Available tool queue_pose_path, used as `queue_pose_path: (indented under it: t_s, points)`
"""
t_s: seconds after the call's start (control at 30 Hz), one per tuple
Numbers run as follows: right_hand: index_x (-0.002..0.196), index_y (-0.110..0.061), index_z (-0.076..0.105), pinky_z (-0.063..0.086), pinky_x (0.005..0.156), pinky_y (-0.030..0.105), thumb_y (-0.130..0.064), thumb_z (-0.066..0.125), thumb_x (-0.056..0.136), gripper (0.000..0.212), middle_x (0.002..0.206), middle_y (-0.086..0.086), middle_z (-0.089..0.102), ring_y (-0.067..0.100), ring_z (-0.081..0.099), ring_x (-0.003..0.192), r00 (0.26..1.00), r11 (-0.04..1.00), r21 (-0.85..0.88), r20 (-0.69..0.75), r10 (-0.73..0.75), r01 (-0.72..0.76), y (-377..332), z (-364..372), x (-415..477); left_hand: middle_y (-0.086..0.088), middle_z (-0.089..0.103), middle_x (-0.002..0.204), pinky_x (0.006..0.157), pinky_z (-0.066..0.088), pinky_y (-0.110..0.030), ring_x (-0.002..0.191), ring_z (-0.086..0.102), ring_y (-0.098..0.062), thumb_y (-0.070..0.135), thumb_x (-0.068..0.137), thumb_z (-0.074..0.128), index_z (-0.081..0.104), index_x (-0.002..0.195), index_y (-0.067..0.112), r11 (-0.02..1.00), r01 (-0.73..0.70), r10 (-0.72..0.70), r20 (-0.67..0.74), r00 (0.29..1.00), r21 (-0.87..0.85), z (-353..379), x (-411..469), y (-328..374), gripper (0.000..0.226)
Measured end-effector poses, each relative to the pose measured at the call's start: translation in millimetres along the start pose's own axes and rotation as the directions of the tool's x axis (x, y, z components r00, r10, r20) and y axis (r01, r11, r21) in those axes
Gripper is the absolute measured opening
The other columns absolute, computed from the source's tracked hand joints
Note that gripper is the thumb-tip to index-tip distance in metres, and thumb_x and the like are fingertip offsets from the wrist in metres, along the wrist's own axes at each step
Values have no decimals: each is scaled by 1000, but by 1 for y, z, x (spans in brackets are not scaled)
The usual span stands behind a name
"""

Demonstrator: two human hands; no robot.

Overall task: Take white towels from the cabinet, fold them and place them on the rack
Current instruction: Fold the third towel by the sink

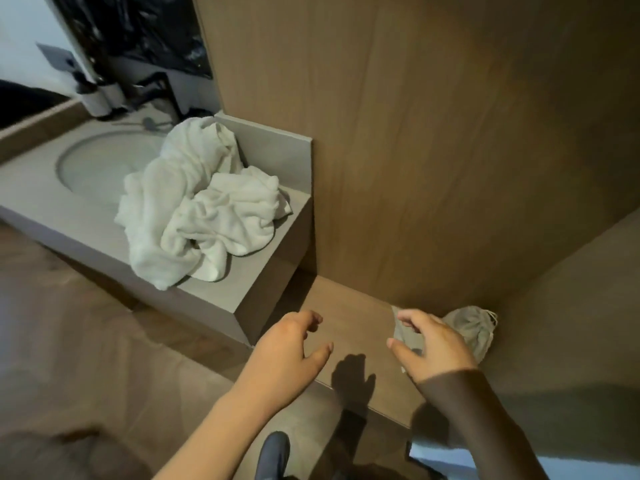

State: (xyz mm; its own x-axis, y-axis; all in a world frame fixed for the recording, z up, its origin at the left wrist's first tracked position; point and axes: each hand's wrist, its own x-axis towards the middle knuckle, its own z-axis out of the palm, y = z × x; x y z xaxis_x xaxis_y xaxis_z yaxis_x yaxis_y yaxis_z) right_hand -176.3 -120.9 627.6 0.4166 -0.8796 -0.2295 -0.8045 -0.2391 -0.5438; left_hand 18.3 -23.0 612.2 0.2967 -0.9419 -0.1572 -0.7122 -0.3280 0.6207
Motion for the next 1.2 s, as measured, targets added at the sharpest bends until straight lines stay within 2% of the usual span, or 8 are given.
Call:
queue_pose_path:
  t_s: [0.17,0.33,0.43,0.63,0.77,0.87,1.03,1.2]
  points:
    - [134,-39,46,39,82,14,-38,60,92,44,139,-13,48,4,46,124,979,989,-9,142,-146,149,-22,3,20,16,55,119,68,33,1,97,49,6,45,90,59,52,128,30,995,100,-98,-115,989,14,-11,-20,-6,42]
    - [133,-39,47,42,74,10,-40,61,92,43,138,-14,49,-1,48,111,939,953,-44,190,-286,299,-65,19,39,13,58,117,78,40,-11,100,55,1,46,88,60,54,125,29,979,201,-200,-229,953,-16,-32,-35,-30,41]
    - [133,-40,46,39,63,6,-41,61,92,43,138,-14,48,-1,49,108,910,932,-51,239,-338,360,-93,34,51,14,57,118,82,43,-13,101,55,0,46,88,60,53,126,30,966,253,-258,-270,927,-54,-49,-40,-49,42]
    - [135,-40,45,44,78,14,-41,61,91,47,134,-16,48,1,53,109,872,897,-39,255,-418,441,-156,68,73,15,55,124,86,42,-11,107,53,3,44,90,59,51,130,32,949,299,-317,-328,890,-105,-98,-46,-96,43]
    - [138,-39,44,46,86,16,-40,60,92,48,135,-16,48,-1,53,105,860,890,-24,272,-432,455,-197,92,81,15,55,126,90,43,-13,108,53,3,44,90,59,51,132,31,942,311,-336,-349,875,-129,-134,-47,-132,44]
    - [137,-38,46,37,70,6,-39,60,93,46,132,-17,49,-11,47,95,862,889,-24,258,-436,457,-223,110,87,14,57,125,90,42,-13,108,54,2,44,91,58,51,132,30,941,313,-338,-346,876,-126,-158,-46,-160,44]
    - [133,-29,53,34,85,18,-36,61,93,42,127,-10,55,-1,45,104,878,897,-52,235,-417,440,-250,125,103,14,57,124,88,42,-12,106,54,2,43,91,58,51,131,30,938,313,-345,-335,876,-147,-182,-33,-193,43]
    - [126,-39,53,41,79,18,-36,62,92,36,122,-17,52,-1,48,101,920,943,-31,229,-317,333,-263,125,131,13,57,123,91,44,-16,105,54,-1,44,91,58,53,129,29,925,333,-374,-283,883,-183,-195,-6,-207,42]
